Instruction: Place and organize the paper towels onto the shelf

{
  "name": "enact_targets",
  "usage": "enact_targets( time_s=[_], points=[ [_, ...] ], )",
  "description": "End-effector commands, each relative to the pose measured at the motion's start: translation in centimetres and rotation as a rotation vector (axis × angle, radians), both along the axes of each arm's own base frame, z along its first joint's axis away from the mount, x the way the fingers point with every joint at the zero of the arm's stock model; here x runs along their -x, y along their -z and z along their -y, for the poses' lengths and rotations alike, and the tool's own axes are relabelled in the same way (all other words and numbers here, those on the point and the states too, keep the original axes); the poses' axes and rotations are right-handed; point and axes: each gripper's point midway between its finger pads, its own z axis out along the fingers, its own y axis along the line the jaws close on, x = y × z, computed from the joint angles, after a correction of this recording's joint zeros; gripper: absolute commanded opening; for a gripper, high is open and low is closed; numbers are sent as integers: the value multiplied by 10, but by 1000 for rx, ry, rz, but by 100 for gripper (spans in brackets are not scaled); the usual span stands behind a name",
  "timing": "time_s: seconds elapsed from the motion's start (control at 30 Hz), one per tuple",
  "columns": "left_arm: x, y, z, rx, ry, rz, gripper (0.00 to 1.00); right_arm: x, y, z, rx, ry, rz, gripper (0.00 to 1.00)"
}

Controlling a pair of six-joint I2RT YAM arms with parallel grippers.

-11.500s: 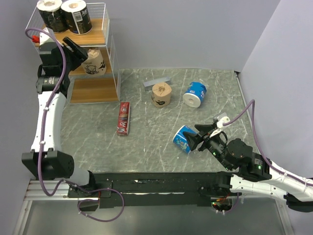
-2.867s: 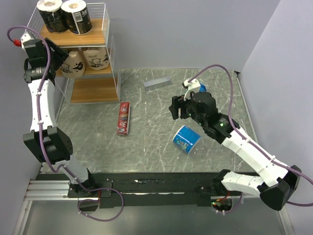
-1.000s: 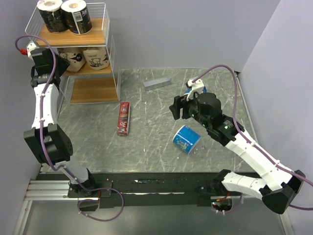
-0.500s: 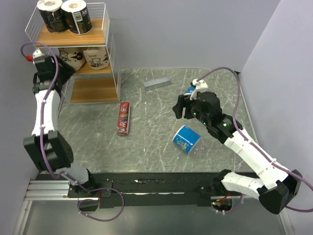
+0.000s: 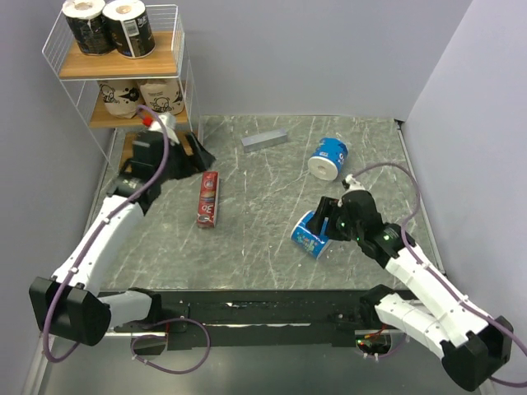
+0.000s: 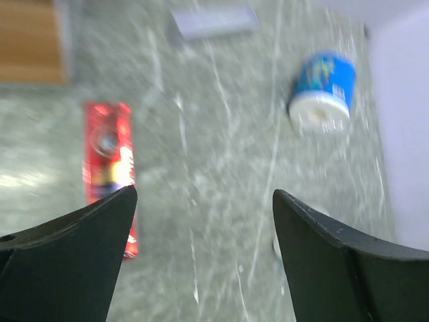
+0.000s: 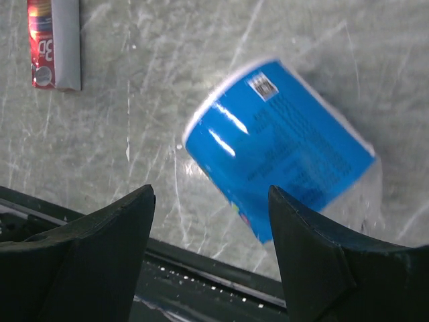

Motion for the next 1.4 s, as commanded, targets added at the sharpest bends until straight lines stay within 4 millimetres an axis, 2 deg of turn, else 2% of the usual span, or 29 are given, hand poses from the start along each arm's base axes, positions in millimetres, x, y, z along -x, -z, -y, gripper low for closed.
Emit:
enact_targets(
  time_s=[0.0,0.07,0.17,0.33,0.4,0.43,0.5,0.53,0.73,0.8,0.83,0.97,1.17,1.27,1.33,1.37],
  points=[
    [18,-2,52,59,169,40,88,12,-1,9,-62,98,-26,75],
    [24,8,75,74,232,25,88,14,0,19,-48,140,-18,77],
    [29,21,95,68,281,-14,88,21,-3,26,-72,191,-17,80],
    [21,21,97,28,291,-16,90,28,8,36,-89,252,-15,82],
    [21,24,91,-32,287,-33,91,30,12,33,-99,240,-28,84],
    [17,15,89,-50,280,-18,92,31,15,31,-105,231,-38,85],
    [13,12,79,-108,250,-16,94,31,18,26,-131,231,-51,87],
    [13,7,75,-128,241,-13,95,32,26,27,-130,237,-60,89],
    [3,-19,40,-230,154,43,99,18,42,26,-180,289,-8,93],
    [0,-28,27,-236,123,67,99,9,33,18,-223,260,56,93],
    [-2,-32,20,-236,105,78,99,9,35,15,-228,245,59,93],
    [-3,-39,8,-216,64,116,99,-1,28,4,-228,167,114,93],
    [-4,-26,-3,-201,27,98,99,-10,5,-23,-269,-1,217,89],
    [-7,-20,-9,-213,-6,90,99,-16,-12,-32,-285,-53,273,88],
    [-8,-17,-14,-219,-21,85,99,-20,-31,-42,-315,-88,313,87],
    [-9,-15,-15,-221,-22,80,100,-21,-29,-49,-314,-106,297,87]
  ],
)
